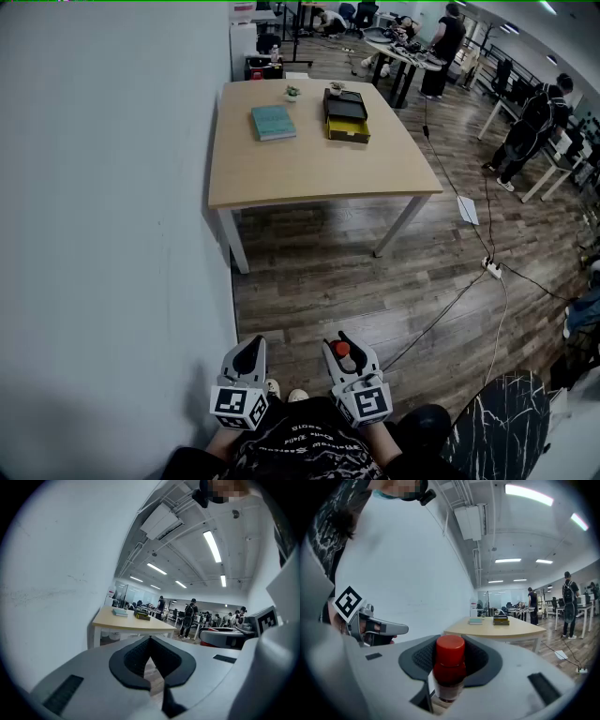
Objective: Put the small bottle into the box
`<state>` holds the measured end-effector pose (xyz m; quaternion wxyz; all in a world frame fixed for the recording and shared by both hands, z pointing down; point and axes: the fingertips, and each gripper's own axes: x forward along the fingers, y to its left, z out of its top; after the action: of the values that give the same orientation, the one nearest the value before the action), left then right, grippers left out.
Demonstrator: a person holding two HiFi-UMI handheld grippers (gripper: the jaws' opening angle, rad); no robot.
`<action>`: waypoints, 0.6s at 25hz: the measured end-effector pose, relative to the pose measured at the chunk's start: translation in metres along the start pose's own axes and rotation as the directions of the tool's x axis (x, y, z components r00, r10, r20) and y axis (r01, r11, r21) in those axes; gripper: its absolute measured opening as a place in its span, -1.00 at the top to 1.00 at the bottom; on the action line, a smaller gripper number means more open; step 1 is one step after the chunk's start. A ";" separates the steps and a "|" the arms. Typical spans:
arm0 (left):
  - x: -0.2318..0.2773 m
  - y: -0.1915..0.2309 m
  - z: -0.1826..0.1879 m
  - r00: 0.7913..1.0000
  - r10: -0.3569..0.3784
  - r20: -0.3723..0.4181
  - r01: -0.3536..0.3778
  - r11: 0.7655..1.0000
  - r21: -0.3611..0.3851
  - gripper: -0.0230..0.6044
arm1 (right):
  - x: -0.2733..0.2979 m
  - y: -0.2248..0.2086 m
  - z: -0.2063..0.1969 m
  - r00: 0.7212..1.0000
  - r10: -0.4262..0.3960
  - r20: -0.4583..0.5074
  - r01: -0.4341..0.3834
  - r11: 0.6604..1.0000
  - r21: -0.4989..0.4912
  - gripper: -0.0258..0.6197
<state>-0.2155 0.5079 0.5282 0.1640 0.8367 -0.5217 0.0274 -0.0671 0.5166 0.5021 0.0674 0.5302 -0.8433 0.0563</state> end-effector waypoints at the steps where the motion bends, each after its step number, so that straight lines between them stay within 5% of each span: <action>1: 0.002 0.000 0.001 1.000 -0.003 0.000 0.003 1.000 0.006 0.92 | 0.001 0.000 -0.002 1.000 -0.001 -0.002 0.001 1.000 0.002 0.48; 15: 0.012 -0.025 0.003 0.998 -0.067 -0.004 0.067 0.998 -0.001 0.92 | -0.011 -0.009 0.000 1.000 0.004 0.021 -0.004 1.000 0.028 0.48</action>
<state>-0.1882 0.5069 0.5213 0.1661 0.8536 -0.4931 0.0232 -0.0546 0.5223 0.5002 0.0512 0.5299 -0.8442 0.0629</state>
